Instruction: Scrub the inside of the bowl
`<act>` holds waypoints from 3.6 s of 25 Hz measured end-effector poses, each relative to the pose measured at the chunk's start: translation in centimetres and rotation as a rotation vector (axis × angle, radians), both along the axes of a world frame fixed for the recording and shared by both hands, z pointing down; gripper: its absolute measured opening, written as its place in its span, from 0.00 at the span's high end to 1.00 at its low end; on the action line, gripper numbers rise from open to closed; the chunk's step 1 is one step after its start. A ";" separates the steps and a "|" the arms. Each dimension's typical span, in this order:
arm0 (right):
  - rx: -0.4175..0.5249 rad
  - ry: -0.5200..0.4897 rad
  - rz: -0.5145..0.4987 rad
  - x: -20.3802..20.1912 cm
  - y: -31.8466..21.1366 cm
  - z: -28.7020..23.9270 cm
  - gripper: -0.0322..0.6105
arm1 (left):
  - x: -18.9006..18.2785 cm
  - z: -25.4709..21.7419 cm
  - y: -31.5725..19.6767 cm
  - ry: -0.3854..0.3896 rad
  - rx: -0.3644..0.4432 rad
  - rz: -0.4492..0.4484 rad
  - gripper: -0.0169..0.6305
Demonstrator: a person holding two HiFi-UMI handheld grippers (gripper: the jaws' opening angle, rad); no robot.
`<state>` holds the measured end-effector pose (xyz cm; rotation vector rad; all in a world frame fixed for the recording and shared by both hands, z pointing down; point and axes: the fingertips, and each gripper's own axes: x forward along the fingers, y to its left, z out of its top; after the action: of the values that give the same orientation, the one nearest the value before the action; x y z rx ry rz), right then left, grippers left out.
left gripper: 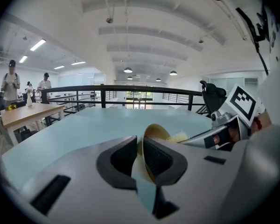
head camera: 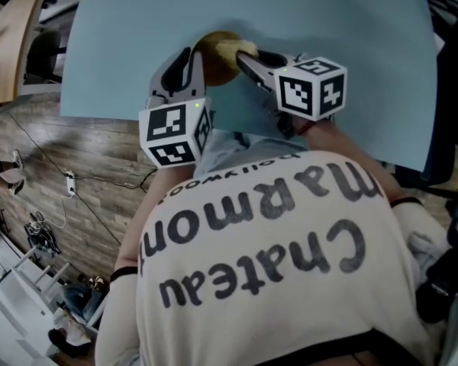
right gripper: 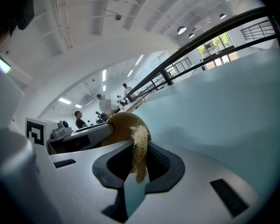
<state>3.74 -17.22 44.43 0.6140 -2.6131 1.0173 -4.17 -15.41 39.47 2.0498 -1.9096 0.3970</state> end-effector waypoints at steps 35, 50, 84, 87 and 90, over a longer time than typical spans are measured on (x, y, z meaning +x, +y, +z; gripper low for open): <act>0.075 0.059 -0.069 -0.6 1.3 0.3 0.85 | 0.9 0.5 -0.4 0.024 0.006 0.017 0.91; 0.092 0.069 -0.047 0.7 0.3 -0.3 0.85 | 0.9 0.7 0.8 0.031 -0.014 -0.013 0.92; -0.140 -0.095 -0.130 -1.2 4.7 0.1 0.85 | 3.0 1.1 0.8 0.192 -0.046 -0.017 0.91; -0.161 -0.124 -0.122 -0.8 4.5 -0.2 0.85 | 3.3 1.1 0.9 0.187 -0.049 -0.016 0.91; -0.183 -0.190 -0.100 -0.6 3.6 -1.0 0.85 | 3.5 1.2 0.6 0.168 -0.051 -0.013 0.91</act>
<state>3.10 -13.62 43.40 0.3556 -2.6370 1.3224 -0.67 -14.79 40.70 1.9709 -1.7949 0.2584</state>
